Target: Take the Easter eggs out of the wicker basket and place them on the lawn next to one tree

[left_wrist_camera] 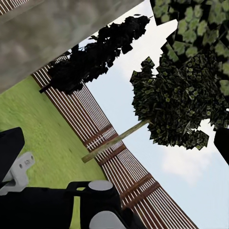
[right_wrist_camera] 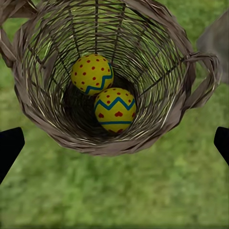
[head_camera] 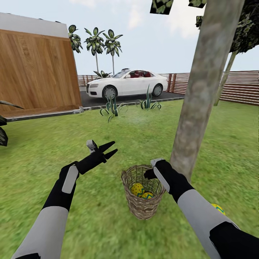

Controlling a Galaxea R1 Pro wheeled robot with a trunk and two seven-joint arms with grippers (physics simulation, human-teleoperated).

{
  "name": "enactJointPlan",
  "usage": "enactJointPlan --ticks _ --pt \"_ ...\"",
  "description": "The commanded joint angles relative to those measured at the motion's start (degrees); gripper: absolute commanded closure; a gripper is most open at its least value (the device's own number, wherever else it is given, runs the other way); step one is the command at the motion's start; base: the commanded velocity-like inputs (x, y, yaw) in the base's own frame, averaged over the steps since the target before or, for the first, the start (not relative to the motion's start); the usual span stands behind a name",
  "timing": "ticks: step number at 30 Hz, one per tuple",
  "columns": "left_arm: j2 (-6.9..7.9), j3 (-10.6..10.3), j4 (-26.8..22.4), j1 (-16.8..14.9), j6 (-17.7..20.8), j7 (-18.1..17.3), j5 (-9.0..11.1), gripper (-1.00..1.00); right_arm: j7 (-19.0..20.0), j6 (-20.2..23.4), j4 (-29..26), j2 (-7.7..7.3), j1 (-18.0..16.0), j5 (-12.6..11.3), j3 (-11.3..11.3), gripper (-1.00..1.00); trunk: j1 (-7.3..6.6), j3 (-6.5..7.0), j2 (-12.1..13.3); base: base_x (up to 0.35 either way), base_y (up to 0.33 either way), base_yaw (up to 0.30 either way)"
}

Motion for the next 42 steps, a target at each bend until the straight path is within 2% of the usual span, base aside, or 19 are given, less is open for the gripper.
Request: enactJointPlan --ticks 1,19,42 --pt "-0.05 0.14 -0.01 -0.03 0.26 -0.17 -0.06 -1.00 -0.56 0.16 -0.04 -0.03 -0.05 -0.60 0.19 -1.00 -0.01 -0.06 -0.03 0.000 0.000 -0.090" --pt "-0.08 0.14 0.01 -0.06 0.26 -0.14 -0.07 -1.00 -0.47 0.13 0.01 -0.03 0.03 -0.60 0.26 -1.00 -0.01 0.19 -0.03 0.000 0.015 -0.263" --pt "-0.08 0.14 0.07 -0.03 0.35 -0.14 -0.08 -1.00 -0.47 0.13 0.06 0.06 0.03 -0.67 0.27 -1.00 -0.01 0.68 -0.03 0.000 0.292 -0.282"
